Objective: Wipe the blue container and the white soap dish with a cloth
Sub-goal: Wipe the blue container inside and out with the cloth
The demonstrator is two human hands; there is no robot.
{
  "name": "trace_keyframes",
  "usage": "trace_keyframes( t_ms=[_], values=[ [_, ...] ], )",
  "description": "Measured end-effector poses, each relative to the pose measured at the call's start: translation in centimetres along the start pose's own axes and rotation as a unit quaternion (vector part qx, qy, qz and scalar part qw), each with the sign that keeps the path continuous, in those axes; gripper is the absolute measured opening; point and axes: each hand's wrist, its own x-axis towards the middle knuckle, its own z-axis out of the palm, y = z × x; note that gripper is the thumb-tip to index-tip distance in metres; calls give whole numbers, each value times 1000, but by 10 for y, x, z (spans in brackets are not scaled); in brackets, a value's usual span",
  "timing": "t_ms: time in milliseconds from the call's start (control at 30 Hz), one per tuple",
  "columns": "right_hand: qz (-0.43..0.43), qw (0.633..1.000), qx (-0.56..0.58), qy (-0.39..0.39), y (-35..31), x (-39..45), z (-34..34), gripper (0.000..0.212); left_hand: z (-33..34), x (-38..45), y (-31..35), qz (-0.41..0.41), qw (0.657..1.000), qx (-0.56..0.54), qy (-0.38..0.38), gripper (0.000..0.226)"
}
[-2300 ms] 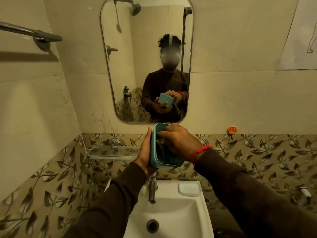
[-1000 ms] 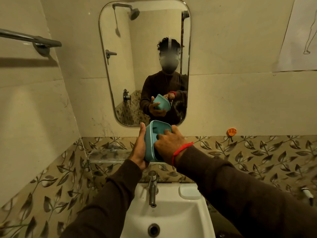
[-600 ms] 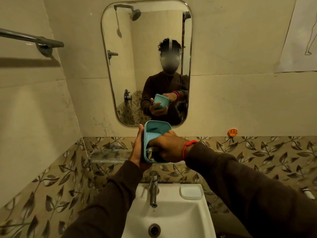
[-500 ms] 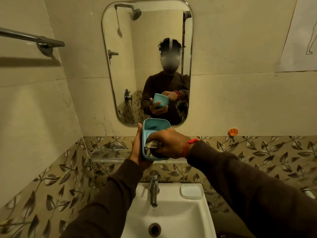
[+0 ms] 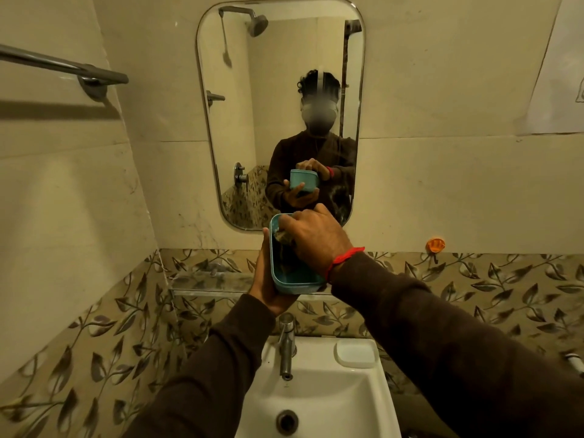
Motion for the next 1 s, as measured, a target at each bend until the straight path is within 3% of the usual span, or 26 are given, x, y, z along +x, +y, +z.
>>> trace_keyframes(
  t_ms=[100, 233, 333, 533, 700, 867, 1000],
  values=[
    [-26, 997, 34, -60, 1, -9, 1, 35, -9, 1, -2, 11, 999, 29, 14, 61],
    [-75, 975, 81, -195, -3, -17, 0, 37, -18, 3, 1, 10, 999, 43, 9, 74],
    [-60, 962, 96, -248, 0, -18, -5, 40, -24, 5, 0, -1, 1000, 30, -3, 69],
    [31, 954, 248, -165, 7, -9, -21, 33, -16, 0, 11, -78, 997, 1, -21, 45],
    [132, 960, 224, -104, 9, 4, -22, 34, -7, -1, 4, -119, 991, -59, -10, 52],
    [155, 973, 134, -108, 20, 11, -30, 37, -1, -7, -2, -159, 985, -65, -32, 57],
    [144, 982, 86, -83, 13, 11, -27, 44, 5, -9, -5, -137, 989, -56, -20, 52]
  ],
)
